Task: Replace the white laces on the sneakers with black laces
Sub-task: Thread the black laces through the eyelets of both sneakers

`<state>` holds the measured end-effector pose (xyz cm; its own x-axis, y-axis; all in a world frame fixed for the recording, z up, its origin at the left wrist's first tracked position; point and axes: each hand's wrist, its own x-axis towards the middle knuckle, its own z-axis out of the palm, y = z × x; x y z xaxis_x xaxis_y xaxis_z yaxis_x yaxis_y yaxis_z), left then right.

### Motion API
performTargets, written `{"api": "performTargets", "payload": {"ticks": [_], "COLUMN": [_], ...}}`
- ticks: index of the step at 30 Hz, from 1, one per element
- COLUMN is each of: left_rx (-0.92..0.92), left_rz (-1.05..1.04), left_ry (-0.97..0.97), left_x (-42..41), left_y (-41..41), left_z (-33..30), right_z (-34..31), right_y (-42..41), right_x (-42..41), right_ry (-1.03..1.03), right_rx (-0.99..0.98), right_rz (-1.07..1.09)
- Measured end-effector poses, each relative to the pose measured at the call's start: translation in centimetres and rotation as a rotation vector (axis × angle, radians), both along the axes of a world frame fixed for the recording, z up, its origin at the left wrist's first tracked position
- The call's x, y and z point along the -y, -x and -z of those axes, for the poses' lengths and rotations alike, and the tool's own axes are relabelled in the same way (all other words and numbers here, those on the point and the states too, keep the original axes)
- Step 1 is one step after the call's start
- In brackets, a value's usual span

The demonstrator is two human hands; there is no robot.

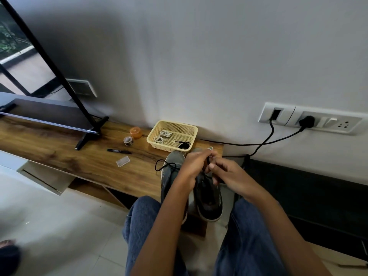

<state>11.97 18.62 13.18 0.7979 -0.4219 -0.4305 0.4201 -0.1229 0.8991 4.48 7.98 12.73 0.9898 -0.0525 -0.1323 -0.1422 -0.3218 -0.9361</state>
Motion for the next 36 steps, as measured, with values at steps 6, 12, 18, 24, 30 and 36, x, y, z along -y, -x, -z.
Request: {"api": "performTargets", "payload": {"ticks": [6, 12, 18, 24, 30, 36], "left_rx": [-0.088, 0.2, 0.49, 0.677, 0.688, 0.739], "left_rz": [-0.292, -0.583, -0.445, 0.058, 0.328, 0.273], "left_ry": [0.27, 0.222, -0.163, -0.815, -1.199, -1.269], "left_x": [-1.3, -4.7, -4.0, -0.5, -0.2, -0.1], "left_y": [-0.8, -3.2, -3.0, -0.8, 0.3, 0.1], "left_z": [-1.4, -3.8, -3.2, 6.2, 11.7, 11.8], "right_z": [1.4, 4.1, 8.8, 13.5, 14.7, 14.2], "right_y": [0.4, 1.1, -1.2, -3.6, -4.3, -4.3], "right_x": [-0.2, 0.5, 0.8, 0.5, 0.1, 0.6], "right_ry": [0.125, 0.129, 0.345, 0.532, 0.592, 0.46], "right_rx": [-0.054, -0.11, -0.158, -0.264, -0.184, -0.141], "right_rz": [-0.115, -0.067, 0.179, 0.135, 0.203, 0.345]}}
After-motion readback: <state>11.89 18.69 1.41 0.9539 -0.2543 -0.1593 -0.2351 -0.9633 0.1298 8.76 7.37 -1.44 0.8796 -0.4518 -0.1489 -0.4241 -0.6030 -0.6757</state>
